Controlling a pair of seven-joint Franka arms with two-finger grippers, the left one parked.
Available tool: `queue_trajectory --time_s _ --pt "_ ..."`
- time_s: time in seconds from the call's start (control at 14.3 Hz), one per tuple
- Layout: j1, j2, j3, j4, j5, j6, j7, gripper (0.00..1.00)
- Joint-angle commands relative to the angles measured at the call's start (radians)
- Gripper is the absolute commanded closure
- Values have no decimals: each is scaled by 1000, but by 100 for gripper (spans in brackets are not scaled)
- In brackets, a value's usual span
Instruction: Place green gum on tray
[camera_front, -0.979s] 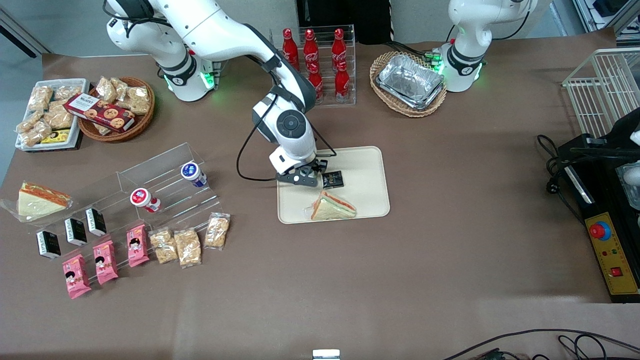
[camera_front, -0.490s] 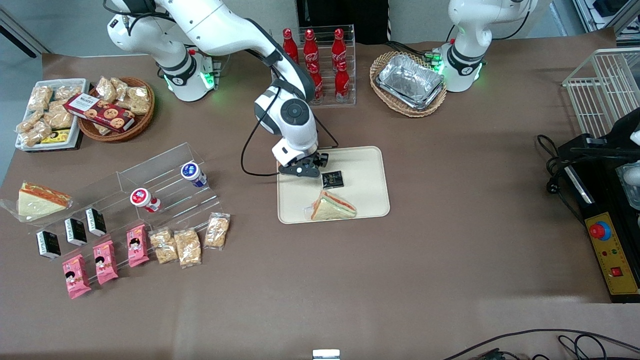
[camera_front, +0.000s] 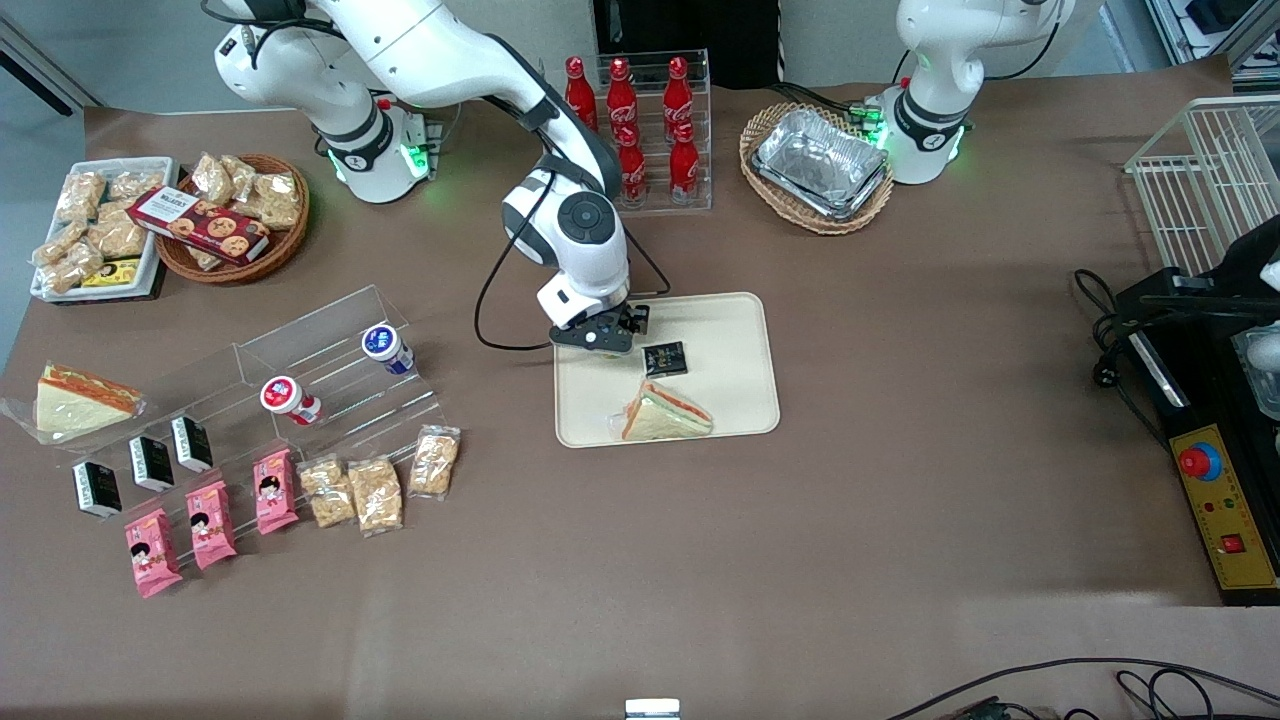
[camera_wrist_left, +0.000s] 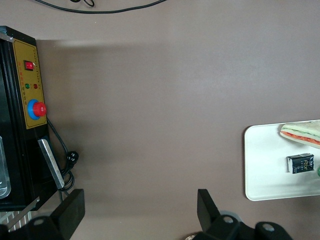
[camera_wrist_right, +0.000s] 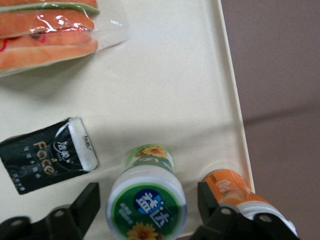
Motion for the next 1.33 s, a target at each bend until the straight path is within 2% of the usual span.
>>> queue_trajectory --time_s 0.0,0.28,0.56,0.77,0.98,1.05,1.26 --pt "4 -25 -7 -31 -23 16 26 0" --pt "-6 -43 -8 -28 -23 9 26 0" --pt "-76 -142 -12 5 -26 -80 -3 0" --pt "-172 -253 -12 70 -34 -264 -193 0" --pt "-239 -322 -27 168 -46 -364 -250 0" --pt "-271 -327 -42 214 -51 -411 -315 0" --pt "-399 -339 -73 276 -39 -519 -655 0"
